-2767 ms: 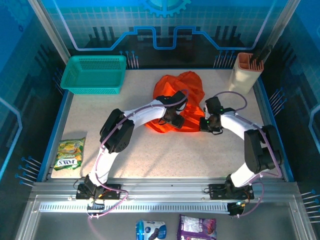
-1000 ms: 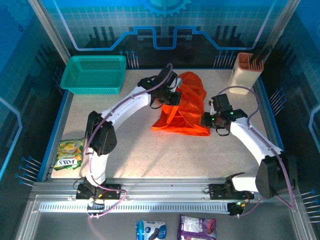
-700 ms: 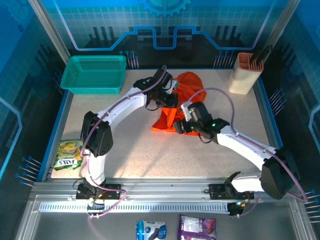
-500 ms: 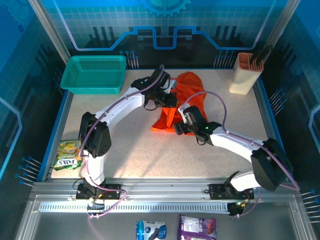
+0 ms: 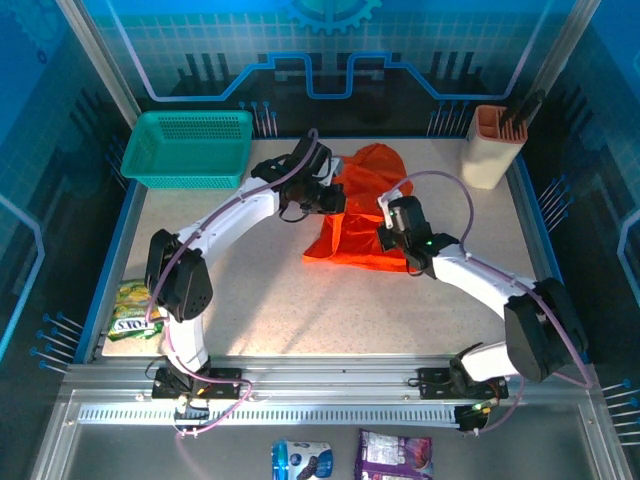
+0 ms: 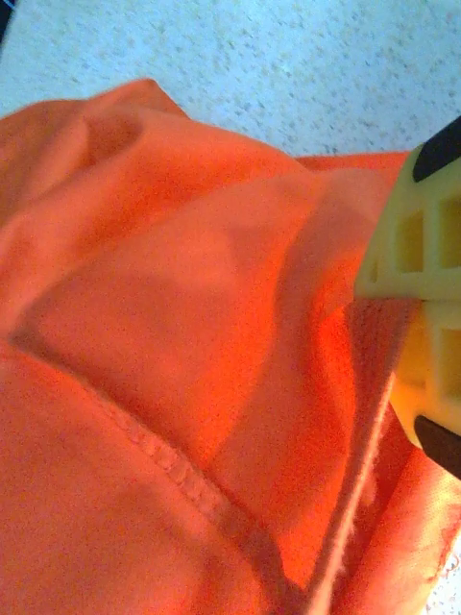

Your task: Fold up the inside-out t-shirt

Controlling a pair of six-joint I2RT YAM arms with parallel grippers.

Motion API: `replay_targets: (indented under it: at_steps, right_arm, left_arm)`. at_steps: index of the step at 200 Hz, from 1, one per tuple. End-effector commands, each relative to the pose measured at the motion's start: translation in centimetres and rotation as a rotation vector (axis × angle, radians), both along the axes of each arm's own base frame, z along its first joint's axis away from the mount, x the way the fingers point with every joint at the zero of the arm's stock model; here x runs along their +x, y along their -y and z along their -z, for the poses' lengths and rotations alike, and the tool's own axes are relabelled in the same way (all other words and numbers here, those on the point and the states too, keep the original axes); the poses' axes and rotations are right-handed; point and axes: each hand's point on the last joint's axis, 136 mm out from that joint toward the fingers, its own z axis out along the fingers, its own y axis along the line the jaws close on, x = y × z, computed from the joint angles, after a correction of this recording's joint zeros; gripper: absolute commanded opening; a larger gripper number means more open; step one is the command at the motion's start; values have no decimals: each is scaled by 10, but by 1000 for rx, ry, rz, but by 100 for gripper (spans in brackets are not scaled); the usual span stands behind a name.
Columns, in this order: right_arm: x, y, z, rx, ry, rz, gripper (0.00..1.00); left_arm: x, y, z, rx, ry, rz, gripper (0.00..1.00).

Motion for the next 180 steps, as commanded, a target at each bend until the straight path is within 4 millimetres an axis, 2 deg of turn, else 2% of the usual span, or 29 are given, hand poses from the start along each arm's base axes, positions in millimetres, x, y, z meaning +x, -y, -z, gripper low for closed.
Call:
replay_targets:
  at_steps: [1,13,16,31,46,61,87,102,116,141,157,180]
  right_arm:
    - [-4,-1,-17,43,-17,-53,0]
    - [-9,0,-18,62,-38,-69,0]
    - [-5,-2,-30,77,-17,-72,0]
    - [-7,-4,-39,111,-32,-90,0]
    - [-11,-7,-45,154,-75,-107,0]
    - [-14,-10,-51,190,-119,-115,0]
    - [-17,-16,-64,276,-197,-102,0]
    - [-18,-20,-71,331,-230,-94,0]
    - [-19,-23,-77,363,-245,-93,0]
    - [-21,-22,-87,379,-236,-84,0]
    - [-21,-13,-91,367,-226,-53,0]
    - [-18,8,-93,352,-221,27,0]
  left_arm:
    - [2,-12,1,40,31,-14,20]
    - [3,-11,2,61,75,0,34]
    - [4,-12,1,71,94,4,37]
    - [2,-5,1,114,208,70,54]
    - [-2,3,1,125,295,124,63]
    - [-10,16,-4,103,360,173,70]
    - [-21,40,-7,81,444,240,76]
    - [-25,52,-3,90,475,267,78]
    - [-23,56,5,134,495,252,83]
    - [-6,42,18,267,504,159,81]
    - [2,28,21,351,520,111,70]
    - [4,17,20,411,545,97,51]
